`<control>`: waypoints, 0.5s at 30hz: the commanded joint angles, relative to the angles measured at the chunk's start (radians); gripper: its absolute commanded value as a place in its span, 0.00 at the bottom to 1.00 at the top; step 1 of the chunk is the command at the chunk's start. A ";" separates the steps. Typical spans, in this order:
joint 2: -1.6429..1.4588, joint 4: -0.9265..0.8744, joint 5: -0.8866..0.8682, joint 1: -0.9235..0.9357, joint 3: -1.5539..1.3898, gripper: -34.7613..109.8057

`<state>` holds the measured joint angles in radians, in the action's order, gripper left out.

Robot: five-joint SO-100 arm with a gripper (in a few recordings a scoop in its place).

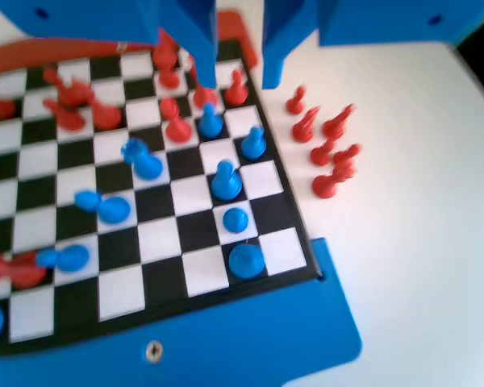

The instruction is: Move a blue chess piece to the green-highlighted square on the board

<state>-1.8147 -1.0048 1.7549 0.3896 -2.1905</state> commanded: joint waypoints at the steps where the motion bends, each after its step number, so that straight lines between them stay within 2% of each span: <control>1: 0.000 -0.021 0.063 -0.005 0.000 0.32; 15: 0.140 0.002 0.127 -0.017 0.052 0.32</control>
<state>-1.6705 -0.9986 1.8607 0.3605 -2.1905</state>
